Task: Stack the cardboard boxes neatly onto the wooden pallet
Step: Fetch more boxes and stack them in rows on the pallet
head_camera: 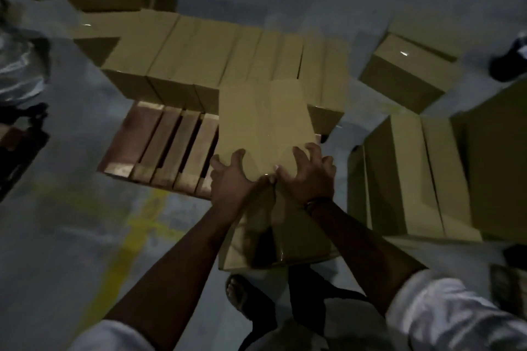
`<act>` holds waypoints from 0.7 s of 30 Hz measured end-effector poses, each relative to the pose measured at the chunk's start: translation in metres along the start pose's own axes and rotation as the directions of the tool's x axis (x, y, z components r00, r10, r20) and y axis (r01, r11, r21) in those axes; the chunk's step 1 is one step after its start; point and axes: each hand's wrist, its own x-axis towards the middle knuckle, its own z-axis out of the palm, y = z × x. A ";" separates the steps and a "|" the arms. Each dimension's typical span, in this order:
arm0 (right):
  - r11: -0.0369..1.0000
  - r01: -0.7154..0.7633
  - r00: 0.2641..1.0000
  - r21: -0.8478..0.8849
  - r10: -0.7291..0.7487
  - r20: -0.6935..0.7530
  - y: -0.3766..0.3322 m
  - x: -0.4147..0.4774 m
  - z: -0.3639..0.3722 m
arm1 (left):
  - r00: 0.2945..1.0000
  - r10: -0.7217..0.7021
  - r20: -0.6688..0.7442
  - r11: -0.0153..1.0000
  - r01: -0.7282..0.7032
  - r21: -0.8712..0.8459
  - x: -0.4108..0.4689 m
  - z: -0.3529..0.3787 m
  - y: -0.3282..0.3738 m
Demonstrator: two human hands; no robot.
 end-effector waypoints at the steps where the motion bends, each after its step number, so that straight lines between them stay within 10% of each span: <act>1: 0.999 -0.033 0.999 -0.015 0.032 -0.008 0.007 -0.005 0.000 | 0.999 0.037 0.038 0.999 -0.038 0.009 0.001 0.003 0.003; 8: 0.986 -0.158 0.984 -0.047 0.161 0.075 0.061 -0.023 0.001 | 0.962 0.206 0.179 0.973 -0.221 0.070 0.005 0.040 0.023; 21: 0.943 -0.315 0.909 0.102 0.269 0.320 0.167 0.019 0.085 | 0.829 0.102 0.550 0.954 -0.239 0.183 0.084 0.154 0.033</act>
